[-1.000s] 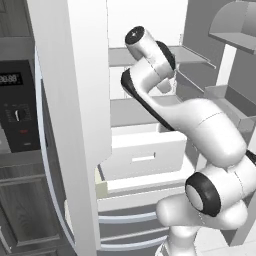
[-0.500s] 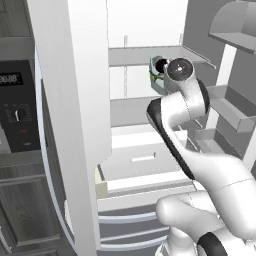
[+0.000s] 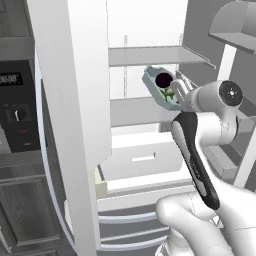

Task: Place the tupperware containing the fish and eggplant meal in the microwave. Close the microwave door and press the start button to reheat the meal.

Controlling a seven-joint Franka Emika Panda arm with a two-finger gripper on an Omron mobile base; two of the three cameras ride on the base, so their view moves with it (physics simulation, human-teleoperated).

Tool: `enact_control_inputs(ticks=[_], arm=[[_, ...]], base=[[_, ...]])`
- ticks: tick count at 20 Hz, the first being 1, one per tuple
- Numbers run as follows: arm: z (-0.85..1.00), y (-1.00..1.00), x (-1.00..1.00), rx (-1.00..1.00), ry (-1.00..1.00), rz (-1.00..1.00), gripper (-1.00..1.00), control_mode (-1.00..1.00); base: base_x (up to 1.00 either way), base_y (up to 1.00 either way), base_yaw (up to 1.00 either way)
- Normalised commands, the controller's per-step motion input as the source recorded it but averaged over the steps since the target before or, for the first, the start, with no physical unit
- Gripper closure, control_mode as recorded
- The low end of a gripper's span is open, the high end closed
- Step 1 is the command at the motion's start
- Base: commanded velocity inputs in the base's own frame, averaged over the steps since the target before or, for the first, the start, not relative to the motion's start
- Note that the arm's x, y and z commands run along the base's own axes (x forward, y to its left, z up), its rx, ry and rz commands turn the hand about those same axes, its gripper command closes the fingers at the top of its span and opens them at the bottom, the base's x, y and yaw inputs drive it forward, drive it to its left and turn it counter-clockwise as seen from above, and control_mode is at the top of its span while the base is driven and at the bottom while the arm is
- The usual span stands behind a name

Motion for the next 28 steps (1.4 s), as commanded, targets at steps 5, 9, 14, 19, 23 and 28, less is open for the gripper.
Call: enact_control_inputs(ticks=[5,9,14,19,23,28], arm=[[-0.05,0.0,-0.54,-0.13,0.01,0.13,1.0,-1.0],[-0.08,0.0,-0.24,-0.1,0.0,0.0,1.0,-1.0],[0.0,0.0,0.0,0.0,0.0,0.0,1.0,-1.0],[0.0,0.0,0.0,0.0,0.0,0.0,1.0,-1.0],[0.0,0.0,0.0,0.0,0.0,0.0,1.0,-1.0],[0.0,0.0,0.0,0.0,0.0,0.0,1.0,1.0]], base=[[0.0,0.0,0.0],[0.0,0.0,0.0],[0.0,0.0,0.0],[0.0,0.0,0.0],[0.0,0.0,0.0],[0.0,0.0,0.0]])
